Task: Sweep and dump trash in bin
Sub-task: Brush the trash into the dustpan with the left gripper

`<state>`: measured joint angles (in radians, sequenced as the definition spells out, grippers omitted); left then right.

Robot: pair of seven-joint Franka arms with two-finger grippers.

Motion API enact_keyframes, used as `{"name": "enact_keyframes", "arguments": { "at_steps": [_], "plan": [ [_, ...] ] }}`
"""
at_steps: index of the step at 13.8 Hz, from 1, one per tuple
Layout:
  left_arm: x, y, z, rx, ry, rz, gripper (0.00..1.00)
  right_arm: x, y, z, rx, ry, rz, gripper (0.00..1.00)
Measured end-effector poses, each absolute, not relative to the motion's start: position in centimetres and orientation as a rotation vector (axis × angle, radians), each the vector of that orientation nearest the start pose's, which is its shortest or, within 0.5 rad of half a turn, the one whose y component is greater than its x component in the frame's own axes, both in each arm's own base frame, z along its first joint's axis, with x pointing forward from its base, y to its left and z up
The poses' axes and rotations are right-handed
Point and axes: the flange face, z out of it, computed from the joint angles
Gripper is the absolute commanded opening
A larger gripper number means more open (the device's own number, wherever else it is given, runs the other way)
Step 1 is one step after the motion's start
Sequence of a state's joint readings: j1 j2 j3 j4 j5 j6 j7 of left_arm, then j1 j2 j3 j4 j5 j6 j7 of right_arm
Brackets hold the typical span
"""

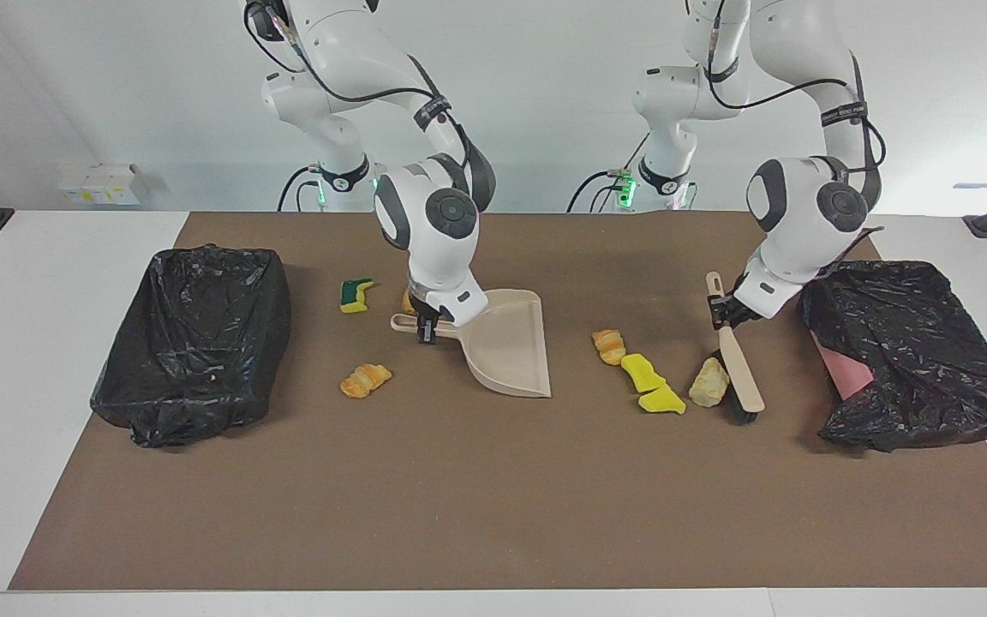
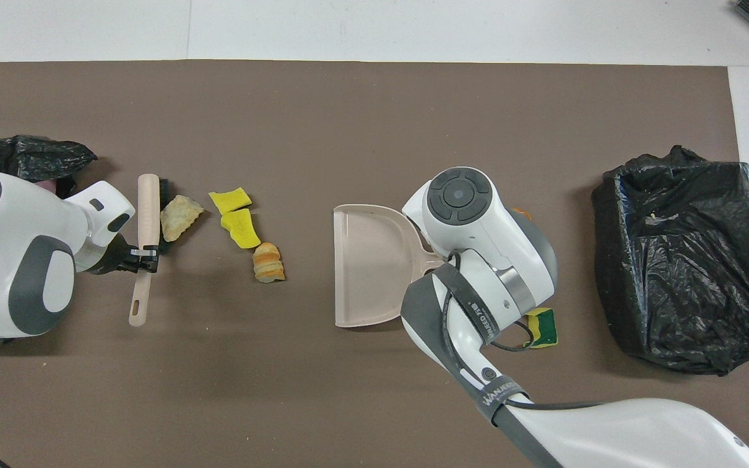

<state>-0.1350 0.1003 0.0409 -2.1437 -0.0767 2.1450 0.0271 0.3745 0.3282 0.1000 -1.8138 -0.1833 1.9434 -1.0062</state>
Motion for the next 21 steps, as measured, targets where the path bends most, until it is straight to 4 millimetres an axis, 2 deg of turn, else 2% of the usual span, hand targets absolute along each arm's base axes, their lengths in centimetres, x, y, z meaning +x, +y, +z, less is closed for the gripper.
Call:
{"name": "enact_keyframes", "arguments": {
  "at_steps": [4,8,14,16,18,20,21],
  "plan": [
    [53.0,-12.3,34.7,-3.17,0.319,0.171,0.0,55.3,26.6,34.6,-2.27,-2.251,0.359,0.0],
    [50.7,-19.1,34.5,-3.162,0.373,0.191,0.0,55.3,26.6,34.7,-2.27,-2.251,0.359,0.0],
    [44.6,-30.3,35.2,-3.276,0.368,0.283,0.0,55.3,26.5,34.7,-2.271,-2.251,0.359,0.0],
    [42.5,-33.2,35.7,-3.31,0.341,0.314,0.0,55.3,26.5,34.6,-2.271,-2.251,0.36,0.0],
    [41.3,-35.1,36.5,-3.32,0.315,0.313,0.0,55.3,26.5,34.6,-2.271,-2.251,0.361,0.0],
    [42.0,-34.6,37.8,-3.333,0.293,0.289,0.0,55.3,26.5,34.6,-2.271,-2.251,0.361,0.0],
    [43.1,-33.5,39.0,-3.335,0.269,0.268,0.0,55.3,26.5,34.6,-2.271,-2.251,0.361,0.0]
  ]
}}
